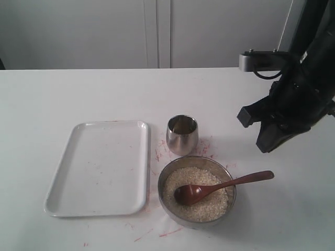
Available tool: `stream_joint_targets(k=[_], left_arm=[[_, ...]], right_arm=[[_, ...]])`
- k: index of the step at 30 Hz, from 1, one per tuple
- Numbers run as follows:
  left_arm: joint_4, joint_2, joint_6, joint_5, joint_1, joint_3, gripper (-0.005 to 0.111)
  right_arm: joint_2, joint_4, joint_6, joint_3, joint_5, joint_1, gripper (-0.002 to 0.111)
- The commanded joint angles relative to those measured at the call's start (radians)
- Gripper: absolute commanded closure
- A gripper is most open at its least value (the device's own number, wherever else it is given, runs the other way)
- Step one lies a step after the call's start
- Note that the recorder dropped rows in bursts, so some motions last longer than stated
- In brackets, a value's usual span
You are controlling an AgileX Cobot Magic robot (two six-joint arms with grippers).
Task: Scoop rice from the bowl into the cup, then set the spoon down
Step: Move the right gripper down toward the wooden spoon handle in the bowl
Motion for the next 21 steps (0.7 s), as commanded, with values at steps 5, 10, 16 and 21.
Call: stream_joint_targets(k=[5,10,16,21], left_arm=[[-0.007,-0.001,-0.001,-0.002,-0.001,-0.003,0.092],[-0.007,-0.001,-0.001,-0.002,-0.001,-0.003,0.092],[-0.007,-0.001,-0.001,-0.002,-0.001,-0.003,0.092],[-0.007,-0.001,-0.001,-0.002,-0.001,-0.003,0.092]], right_arm=[[0.08,-0.066,-0.369,-0.073,-0.006,-0.019,0.108],[0.085,-0.097,-0.448,-0.064,-0.006,-0.011,0.108],[0.033,-0.23,-0.552,-0.02,-0.006,0.136,0.108],[-0.047,-0.427,-0.54,0.056,-0.006,0.268,0.108]])
